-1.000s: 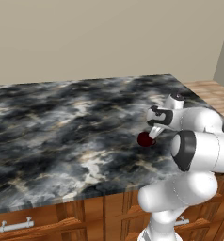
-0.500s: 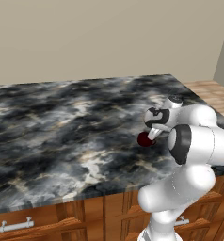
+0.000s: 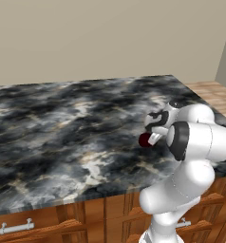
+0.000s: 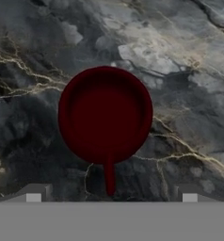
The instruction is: Pick the strainer and mug and place them in the sink. Then turn on the water.
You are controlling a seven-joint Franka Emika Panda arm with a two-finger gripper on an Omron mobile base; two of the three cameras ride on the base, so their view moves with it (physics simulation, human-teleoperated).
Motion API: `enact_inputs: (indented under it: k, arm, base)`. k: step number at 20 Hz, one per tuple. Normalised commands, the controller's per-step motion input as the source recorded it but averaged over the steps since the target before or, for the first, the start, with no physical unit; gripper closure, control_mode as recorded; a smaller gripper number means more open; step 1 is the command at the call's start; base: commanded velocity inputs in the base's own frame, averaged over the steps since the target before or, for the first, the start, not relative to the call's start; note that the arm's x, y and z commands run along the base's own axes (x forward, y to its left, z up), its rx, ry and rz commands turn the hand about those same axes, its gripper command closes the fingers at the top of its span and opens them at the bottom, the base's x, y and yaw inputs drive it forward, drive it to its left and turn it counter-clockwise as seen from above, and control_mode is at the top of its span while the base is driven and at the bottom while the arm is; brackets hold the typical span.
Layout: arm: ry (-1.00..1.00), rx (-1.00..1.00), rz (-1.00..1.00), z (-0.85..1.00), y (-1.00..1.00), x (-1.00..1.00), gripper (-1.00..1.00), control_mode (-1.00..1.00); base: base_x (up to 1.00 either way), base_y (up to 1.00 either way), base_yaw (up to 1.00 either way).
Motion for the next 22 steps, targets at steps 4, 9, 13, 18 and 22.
enact_inputs:
  k: [4, 9, 13, 18, 22]
  arm:
    - [0.00, 0.00, 0.00, -0.19, 0.00, 0.00, -1.00, -1.00]
    - [0.00, 0.00, 0.00, -0.11, 0.00, 0.00, -1.00, -1.00]
    - [0.00, 0.00, 0.00, -0.02, 0.00, 0.00, -1.00, -1.00]
    - [0.00, 0.00, 0.00, -0.02, 0.00, 0.00, -1.00, -1.00]
    - [0.00, 0.00, 0.00, 0.00, 0.00, 0.08, -1.00, -1.00]
  base:
    - [0.00, 0.00, 0.00]
    - [0.00, 0.00, 0.00]
    - [0.00, 0.00, 0.00]
    - [0.00, 0.00, 0.00]
    - [0.00, 0.00, 0.00]
